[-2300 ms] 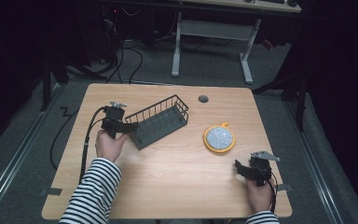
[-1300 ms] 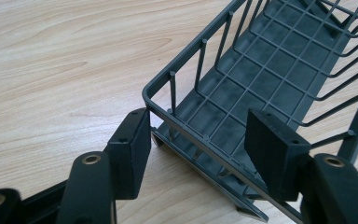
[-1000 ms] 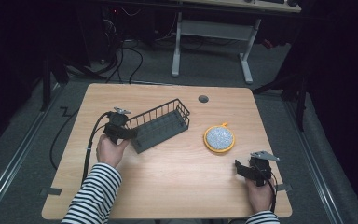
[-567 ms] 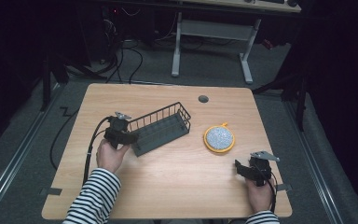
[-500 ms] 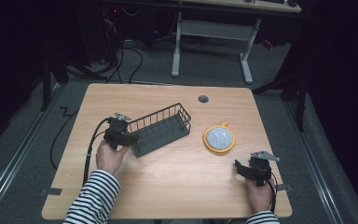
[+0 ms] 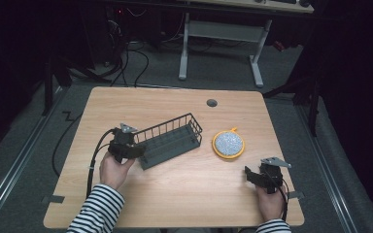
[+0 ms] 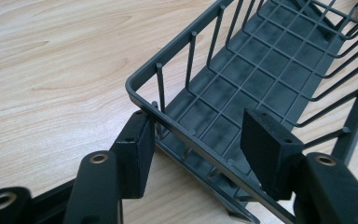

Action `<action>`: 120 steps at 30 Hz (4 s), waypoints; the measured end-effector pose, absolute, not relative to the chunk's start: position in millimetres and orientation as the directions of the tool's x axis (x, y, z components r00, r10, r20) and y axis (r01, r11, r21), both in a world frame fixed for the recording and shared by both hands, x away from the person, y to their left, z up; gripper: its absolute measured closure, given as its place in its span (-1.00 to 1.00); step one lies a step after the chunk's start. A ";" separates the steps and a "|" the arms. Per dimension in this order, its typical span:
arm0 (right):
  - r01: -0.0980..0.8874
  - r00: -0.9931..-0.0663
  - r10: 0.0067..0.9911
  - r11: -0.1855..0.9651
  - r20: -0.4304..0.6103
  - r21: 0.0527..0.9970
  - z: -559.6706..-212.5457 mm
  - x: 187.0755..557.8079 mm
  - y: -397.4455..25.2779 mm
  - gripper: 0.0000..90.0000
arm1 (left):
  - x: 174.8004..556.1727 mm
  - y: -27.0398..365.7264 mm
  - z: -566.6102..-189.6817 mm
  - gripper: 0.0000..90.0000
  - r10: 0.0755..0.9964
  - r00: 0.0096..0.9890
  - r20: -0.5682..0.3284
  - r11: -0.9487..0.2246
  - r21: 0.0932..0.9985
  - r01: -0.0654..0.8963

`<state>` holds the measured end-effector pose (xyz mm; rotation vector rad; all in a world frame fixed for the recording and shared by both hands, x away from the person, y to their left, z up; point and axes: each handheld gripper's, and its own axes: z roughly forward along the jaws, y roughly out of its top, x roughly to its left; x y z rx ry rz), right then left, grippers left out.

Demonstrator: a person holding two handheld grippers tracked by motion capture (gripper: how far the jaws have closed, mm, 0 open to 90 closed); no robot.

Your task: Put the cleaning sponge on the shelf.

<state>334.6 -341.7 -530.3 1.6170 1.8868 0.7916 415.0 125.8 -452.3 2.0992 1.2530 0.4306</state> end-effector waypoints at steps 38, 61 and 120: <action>0.680 -0.146 0.989 0.114 -0.019 0.724 -530.4 334.3 -341.7 -0.34 | 387.0 108.3 -456.8 -0.02 0.813 0.574 -0.100 -0.348 0.706 0.616; 0.681 -0.142 0.990 0.110 -0.017 0.724 -530.3 334.3 -341.4 -0.33 | 371.4 153.6 -432.2 -0.33 0.843 0.511 -0.166 -0.181 0.808 0.561; 0.703 -0.231 0.965 0.076 0.126 0.707 -492.9 358.2 -340.9 0.07 | 385.5 199.7 -536.6 -0.34 0.958 0.287 -0.016 -0.181 0.741 0.646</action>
